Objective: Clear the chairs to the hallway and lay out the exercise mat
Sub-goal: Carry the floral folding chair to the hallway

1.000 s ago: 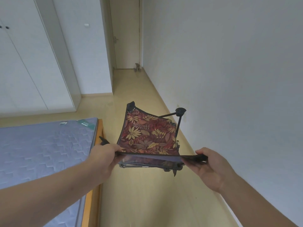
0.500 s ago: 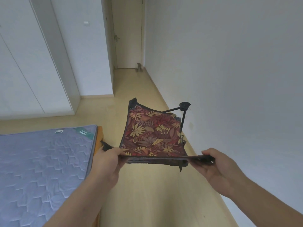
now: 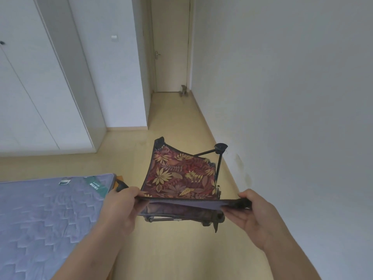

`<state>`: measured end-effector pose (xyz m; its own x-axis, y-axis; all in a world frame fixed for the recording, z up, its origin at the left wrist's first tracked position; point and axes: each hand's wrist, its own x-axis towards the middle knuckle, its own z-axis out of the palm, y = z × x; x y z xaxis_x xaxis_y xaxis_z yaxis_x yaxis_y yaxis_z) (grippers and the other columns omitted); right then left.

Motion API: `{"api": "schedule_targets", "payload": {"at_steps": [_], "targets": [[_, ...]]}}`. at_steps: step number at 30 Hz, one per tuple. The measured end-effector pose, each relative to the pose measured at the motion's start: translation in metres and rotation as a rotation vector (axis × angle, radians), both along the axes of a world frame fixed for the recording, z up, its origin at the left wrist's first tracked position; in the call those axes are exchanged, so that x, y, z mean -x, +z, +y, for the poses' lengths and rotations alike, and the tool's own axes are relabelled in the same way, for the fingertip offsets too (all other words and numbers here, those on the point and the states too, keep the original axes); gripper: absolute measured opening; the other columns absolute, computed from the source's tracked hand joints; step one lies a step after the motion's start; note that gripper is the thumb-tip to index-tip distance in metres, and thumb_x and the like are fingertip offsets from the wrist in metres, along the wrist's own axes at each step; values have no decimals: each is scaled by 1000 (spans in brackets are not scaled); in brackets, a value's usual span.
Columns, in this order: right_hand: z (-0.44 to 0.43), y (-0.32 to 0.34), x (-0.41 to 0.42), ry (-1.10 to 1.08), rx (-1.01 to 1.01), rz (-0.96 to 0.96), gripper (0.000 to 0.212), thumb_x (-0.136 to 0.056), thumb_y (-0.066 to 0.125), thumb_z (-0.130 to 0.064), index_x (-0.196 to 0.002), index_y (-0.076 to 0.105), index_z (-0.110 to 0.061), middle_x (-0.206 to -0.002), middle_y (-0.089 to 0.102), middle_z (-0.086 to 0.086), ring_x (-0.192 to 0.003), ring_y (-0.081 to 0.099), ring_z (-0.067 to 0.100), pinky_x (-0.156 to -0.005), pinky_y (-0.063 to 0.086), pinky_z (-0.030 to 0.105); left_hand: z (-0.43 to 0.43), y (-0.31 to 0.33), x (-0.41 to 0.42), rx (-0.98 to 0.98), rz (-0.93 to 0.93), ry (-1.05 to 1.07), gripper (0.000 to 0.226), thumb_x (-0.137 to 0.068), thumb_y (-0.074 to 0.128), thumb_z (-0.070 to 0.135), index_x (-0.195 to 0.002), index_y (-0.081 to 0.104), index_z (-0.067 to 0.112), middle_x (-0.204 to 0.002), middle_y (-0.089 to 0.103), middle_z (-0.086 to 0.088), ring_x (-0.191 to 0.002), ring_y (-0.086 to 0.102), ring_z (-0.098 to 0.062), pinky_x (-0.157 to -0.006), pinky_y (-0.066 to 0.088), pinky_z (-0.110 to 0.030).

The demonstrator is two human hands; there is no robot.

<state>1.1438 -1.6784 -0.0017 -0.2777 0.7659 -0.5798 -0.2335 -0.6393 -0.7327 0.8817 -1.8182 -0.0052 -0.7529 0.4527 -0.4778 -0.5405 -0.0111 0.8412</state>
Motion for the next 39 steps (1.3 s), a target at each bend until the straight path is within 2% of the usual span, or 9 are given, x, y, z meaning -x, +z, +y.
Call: {"api": "schedule_targets", "payload": {"at_steps": [4, 6, 11, 18, 23, 27, 33, 36, 39], "targets": [[61, -1, 24, 54, -8, -17, 18, -89, 64, -9, -103, 55, -4, -91, 73, 33, -82, 74, 46, -60, 62, 46, 47, 2, 18, -8, 8, 35, 15, -84, 53, -17, -82, 54, -2, -74, 66, -21, -74, 70, -35, -59, 64, -34], [89, 0, 39, 80, -20, -41, 18, -89, 64, -10, -104, 55, -4, -90, 74, 31, -81, 75, 45, -59, 62, 44, 70, 5, 28, 8, 3, 52, 14, -84, 54, -17, -80, 55, -3, -72, 65, -20, -73, 68, -34, -63, 63, -35], [151, -3, 77, 122, -38, -73, 24, -89, 66, -14, -109, 55, -5, -90, 75, 29, -81, 75, 43, -60, 62, 46, 122, 2, 60, 9, -7, 85, 18, -85, 53, -17, -73, 54, -3, -51, 63, -11, -67, 66, -30, -71, 61, -37], [256, -13, 155, 229, -106, -199, 35, -88, 68, -23, -115, 55, -4, -88, 74, 30, -79, 76, 41, -65, 64, 46, 217, -17, 138, -5, -53, 102, 10, -90, 51, -14, -91, 55, -6, -84, 58, -22, -74, 62, -31, -56, 61, -30], [328, -13, 222, 240, -117, -252, 35, -90, 67, -24, -116, 54, -4, -88, 74, 30, -79, 76, 41, -74, 62, 47, 290, -21, 207, 15, -69, 61, 9, -89, 53, -15, -91, 55, -6, -77, 59, -19, -69, 62, -30, -57, 61, -30], [386, -9, 271, 227, -128, -270, 32, -91, 67, -24, -113, 54, -5, -87, 74, 30, -79, 76, 41, -75, 62, 47, 353, -20, 261, 12, -68, 41, 10, -89, 53, -14, -86, 55, -5, -71, 59, -17, -65, 62, -30, -49, 60, -28], [473, -4, 333, 207, -149, -252, 31, -91, 67, -23, -112, 56, -4, -87, 75, 29, -79, 76, 40, -72, 62, 45, 448, -14, 328, 25, -46, 48, 13, -85, 56, -14, -76, 56, -5, -54, 61, -14, -55, 65, -25, -49, 59, -27], [527, -13, 363, 196, -151, -247, 31, -91, 67, -23, -112, 56, -4, -87, 75, 29, -79, 76, 41, -70, 62, 44, 502, -20, 359, 32, -45, 62, 7, -86, 56, -13, -83, 56, -6, -65, 60, -16, -61, 64, -27, -52, 61, -29], [591, -21, 398, 212, -159, -233, 32, -91, 66, -24, -113, 56, -4, -87, 74, 29, -78, 76, 41, -71, 62, 44, 563, -25, 390, 33, -52, 59, 6, -86, 55, -13, -88, 57, -8, -71, 58, -17, -66, 63, -29, -49, 60, -27]]}}
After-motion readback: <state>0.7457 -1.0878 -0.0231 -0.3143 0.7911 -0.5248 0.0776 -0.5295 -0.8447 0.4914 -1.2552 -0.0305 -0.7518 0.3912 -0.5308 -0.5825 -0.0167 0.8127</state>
